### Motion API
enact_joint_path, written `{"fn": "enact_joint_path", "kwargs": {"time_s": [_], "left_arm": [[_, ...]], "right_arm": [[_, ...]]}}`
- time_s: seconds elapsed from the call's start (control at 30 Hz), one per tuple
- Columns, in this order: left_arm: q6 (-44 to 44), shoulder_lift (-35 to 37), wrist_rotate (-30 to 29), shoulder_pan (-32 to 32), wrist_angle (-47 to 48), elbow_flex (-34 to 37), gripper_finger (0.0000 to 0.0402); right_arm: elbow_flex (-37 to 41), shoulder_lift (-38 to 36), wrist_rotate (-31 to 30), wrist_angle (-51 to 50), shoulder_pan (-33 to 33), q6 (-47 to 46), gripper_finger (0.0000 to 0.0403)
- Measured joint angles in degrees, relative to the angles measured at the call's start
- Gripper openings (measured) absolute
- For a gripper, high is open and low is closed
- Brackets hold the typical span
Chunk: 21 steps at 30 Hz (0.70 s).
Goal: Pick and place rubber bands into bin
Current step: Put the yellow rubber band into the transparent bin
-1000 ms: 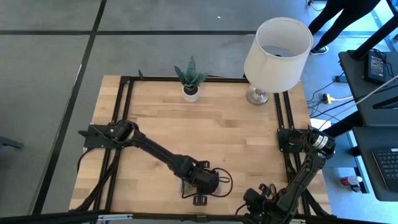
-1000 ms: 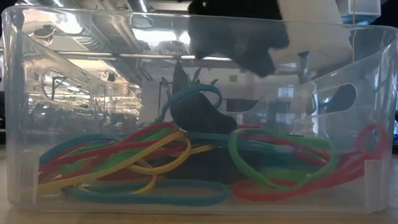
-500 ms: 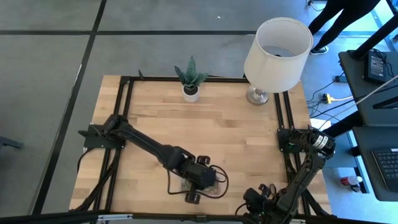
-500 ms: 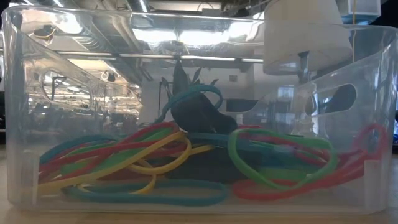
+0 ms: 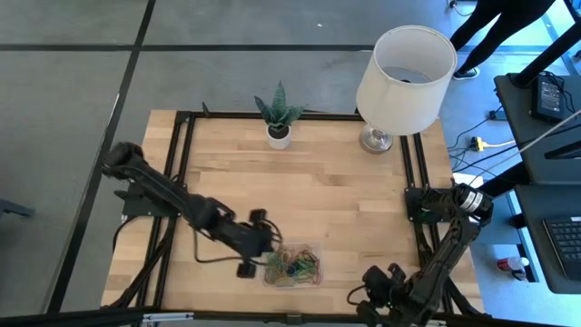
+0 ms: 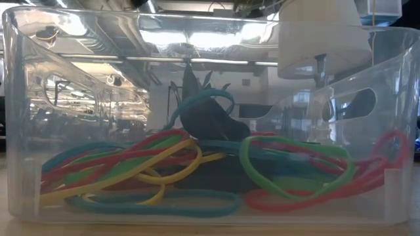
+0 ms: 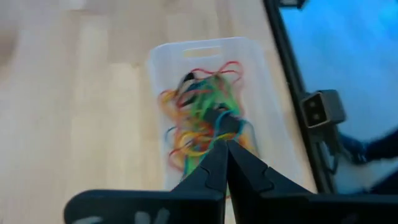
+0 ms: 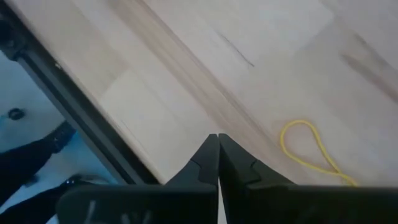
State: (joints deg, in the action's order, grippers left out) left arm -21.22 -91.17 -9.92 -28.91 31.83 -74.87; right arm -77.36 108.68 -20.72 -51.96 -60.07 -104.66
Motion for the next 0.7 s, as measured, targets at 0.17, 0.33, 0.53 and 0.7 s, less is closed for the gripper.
{"fn": "enact_joint_path", "kwargs": {"time_s": [0.17,0.33,0.53,0.7], "left_arm": [[-5.5,11.6,-8.1,-2.8,-6.2,14.1,0.0001],[-7.9,20.9,-10.1,-4.8,-9.1,23.9,0.0002],[-9.5,27.7,-10.6,-5.1,-11.7,31.5,0.0002],[-6.4,30.9,-10.5,-4.3,-14.9,36.1,0.0001]], "right_arm": [[4.3,-2.5,4.4,4.5,2.4,2.8,0.0001],[12.6,-6.0,8.7,15.3,4.9,2.1,0.0002],[15.9,-7.7,14.3,15.1,5.3,-9.1,0.0017],[15.9,-7.7,18.5,14.2,5.5,-13.1,0.0027]]}}
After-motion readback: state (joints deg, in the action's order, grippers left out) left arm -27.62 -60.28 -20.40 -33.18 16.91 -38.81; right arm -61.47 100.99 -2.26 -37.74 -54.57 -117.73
